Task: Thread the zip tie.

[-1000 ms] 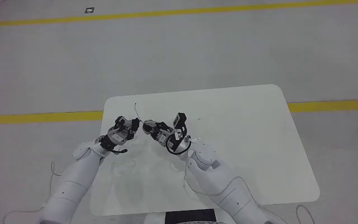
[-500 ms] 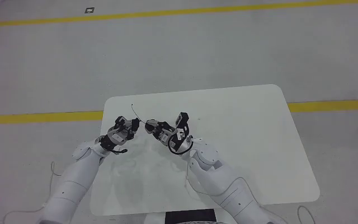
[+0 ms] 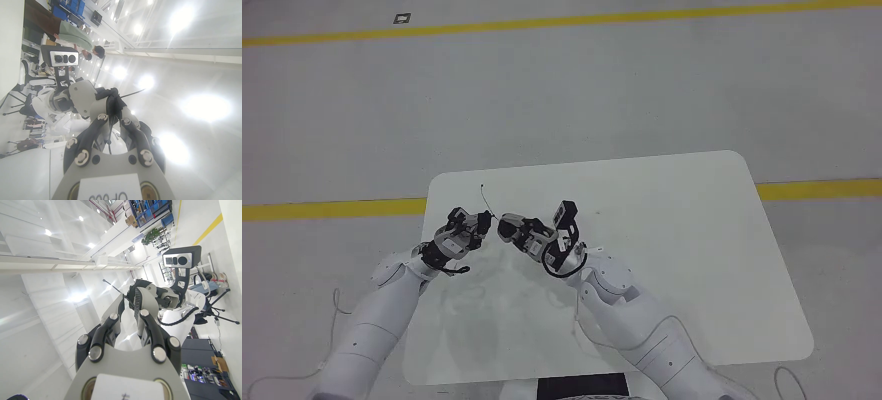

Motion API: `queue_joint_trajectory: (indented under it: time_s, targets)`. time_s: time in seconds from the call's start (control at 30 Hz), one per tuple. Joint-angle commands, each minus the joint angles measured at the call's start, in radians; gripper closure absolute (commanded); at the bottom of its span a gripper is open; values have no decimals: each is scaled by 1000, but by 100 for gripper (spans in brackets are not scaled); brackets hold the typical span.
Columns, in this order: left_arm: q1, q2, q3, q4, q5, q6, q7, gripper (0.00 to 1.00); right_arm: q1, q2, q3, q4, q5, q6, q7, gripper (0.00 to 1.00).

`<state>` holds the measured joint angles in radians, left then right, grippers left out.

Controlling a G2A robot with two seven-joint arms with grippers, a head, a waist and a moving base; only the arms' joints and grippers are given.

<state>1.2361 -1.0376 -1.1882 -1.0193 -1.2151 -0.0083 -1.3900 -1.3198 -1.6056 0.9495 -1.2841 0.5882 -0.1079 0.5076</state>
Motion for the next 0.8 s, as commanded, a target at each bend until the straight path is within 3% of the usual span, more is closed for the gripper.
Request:
queue_joint_trajectory:
  time_s: [0.0, 0.77]
  targets:
    - [0, 0, 0, 0, 0, 0, 0, 100, 1, 0, -2, 0, 1, -2, -1, 100]
    - [0, 0, 0, 0, 0, 0, 0, 100, 0, 12, -2, -5, -27, -16, -23, 100]
